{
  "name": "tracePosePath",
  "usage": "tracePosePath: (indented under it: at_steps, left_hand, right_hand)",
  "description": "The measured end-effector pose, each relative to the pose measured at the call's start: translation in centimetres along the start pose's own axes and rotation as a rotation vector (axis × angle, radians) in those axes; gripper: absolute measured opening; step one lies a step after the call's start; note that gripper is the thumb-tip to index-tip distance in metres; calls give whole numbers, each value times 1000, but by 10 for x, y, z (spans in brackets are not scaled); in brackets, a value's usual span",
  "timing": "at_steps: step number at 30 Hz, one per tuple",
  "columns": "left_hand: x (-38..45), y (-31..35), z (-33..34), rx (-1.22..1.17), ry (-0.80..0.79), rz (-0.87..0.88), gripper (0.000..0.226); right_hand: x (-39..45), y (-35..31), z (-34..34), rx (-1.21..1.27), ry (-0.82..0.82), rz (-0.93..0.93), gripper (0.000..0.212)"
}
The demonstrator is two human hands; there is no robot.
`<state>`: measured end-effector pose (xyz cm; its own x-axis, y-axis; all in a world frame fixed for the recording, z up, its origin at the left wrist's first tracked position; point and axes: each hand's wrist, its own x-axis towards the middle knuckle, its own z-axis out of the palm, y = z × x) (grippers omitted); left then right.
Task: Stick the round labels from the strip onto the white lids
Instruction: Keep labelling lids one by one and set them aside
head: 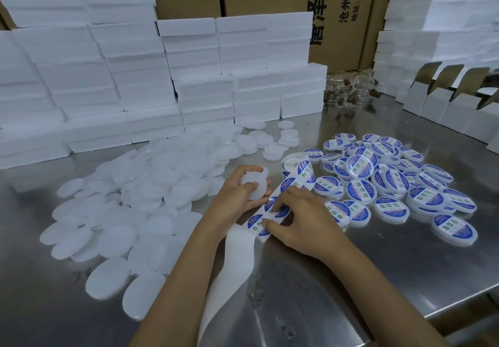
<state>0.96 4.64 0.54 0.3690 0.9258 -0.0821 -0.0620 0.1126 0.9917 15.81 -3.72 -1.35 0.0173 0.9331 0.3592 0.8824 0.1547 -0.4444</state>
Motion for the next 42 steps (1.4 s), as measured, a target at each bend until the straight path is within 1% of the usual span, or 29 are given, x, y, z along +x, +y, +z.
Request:
tracePosePath:
  at_steps: [6, 11, 13, 15, 19, 22, 25, 28, 30, 32, 33, 35, 37, 38, 39, 41, 42]
  left_hand:
    - [2, -1, 3, 30, 0, -13, 38]
    - [2, 1, 0, 12, 38, 22, 38]
    - [0, 2, 0, 30, 32, 43, 37]
    - [-1, 2, 0, 72, 13, 54, 38]
    - [-4, 0, 1, 134, -8, 57, 38]
    - [-4, -2, 1, 154, -1, 54, 38]
    - [-3, -3, 1, 146, 4, 41, 38]
    - [-3, 0, 1, 261, 20, 39, 36]
    - [-4, 2, 0, 283, 31, 18, 35]
    - [-4, 2, -2, 146, 39, 6, 35]
    - [-4, 2, -2, 61, 41, -1, 33]
    - [-4, 4, -3, -111, 33, -19, 26]
    - [-4, 7, -3, -284, 34, -37, 22]
    - [-4, 10, -2, -352, 39, -52, 27]
    - [-5, 13, -2, -400, 35, -63, 37]
    - [-6, 17, 0, -456, 17, -77, 55]
    - [-8, 20, 0, -469, 15, -81, 59]
  right_hand:
    - [0, -1, 2, -43, -33, 8, 35]
    - [3, -3, 4, 3, -13, 22, 25]
    - [4, -3, 4, 2, -5, 24, 20]
    - [4, -4, 4, -4, 1, 22, 20]
    - [1, -5, 3, -6, 33, -31, 29]
    - [2, -5, 1, 57, 45, -101, 23]
    - [1, -10, 1, 215, 31, -119, 12]
    - [1, -17, -5, 504, 35, -40, 16]
    - [3, -20, -11, 734, 94, 45, 20]
    - [6, -19, -17, 932, 178, 109, 23]
    - [8, -18, -19, 992, 203, 135, 24]
    - [13, -17, -23, 1041, 213, 186, 26]
    - [22, -19, -24, 1034, 208, 214, 29]
    - [27, -21, -23, 1024, 201, 215, 29]
    - [33, -25, -21, 1016, 191, 212, 28]
    - [42, -32, -14, 1000, 175, 211, 27]
    - [45, -34, -10, 985, 180, 217, 27]
